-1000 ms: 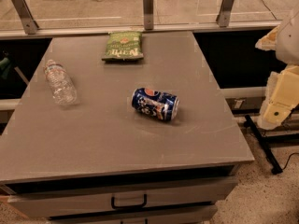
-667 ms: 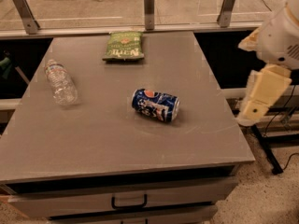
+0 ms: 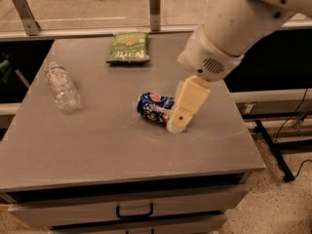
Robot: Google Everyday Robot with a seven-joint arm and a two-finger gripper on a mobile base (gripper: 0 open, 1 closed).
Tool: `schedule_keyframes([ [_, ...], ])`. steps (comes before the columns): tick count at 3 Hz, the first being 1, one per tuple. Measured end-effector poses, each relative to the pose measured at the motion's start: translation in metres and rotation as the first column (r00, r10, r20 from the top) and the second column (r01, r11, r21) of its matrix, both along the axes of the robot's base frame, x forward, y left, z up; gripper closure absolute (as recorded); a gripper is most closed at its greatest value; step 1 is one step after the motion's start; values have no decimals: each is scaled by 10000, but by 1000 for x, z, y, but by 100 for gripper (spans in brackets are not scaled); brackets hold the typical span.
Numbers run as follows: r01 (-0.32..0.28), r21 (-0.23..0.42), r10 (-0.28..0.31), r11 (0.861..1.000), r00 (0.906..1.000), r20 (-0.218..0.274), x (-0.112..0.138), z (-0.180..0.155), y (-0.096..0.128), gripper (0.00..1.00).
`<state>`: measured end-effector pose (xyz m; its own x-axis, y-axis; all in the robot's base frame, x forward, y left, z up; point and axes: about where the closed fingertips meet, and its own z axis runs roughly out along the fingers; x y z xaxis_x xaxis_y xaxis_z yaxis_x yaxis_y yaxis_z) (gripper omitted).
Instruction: Pick pepsi can
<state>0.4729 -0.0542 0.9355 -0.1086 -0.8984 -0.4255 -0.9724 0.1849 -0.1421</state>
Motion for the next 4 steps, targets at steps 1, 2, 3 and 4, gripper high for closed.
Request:
schedule_keyframes([
  [1,-178,468,188,9987,9996,-207,1,-22,53,0],
  [2,-34,670,54,9977,9996,-291,9,-48,80,0],
  [3,231,675,-208,9975,9992,-339,21,-73,89,0],
  [4,373,491,-349,9981,9982,-485,31,-98,90,0],
])
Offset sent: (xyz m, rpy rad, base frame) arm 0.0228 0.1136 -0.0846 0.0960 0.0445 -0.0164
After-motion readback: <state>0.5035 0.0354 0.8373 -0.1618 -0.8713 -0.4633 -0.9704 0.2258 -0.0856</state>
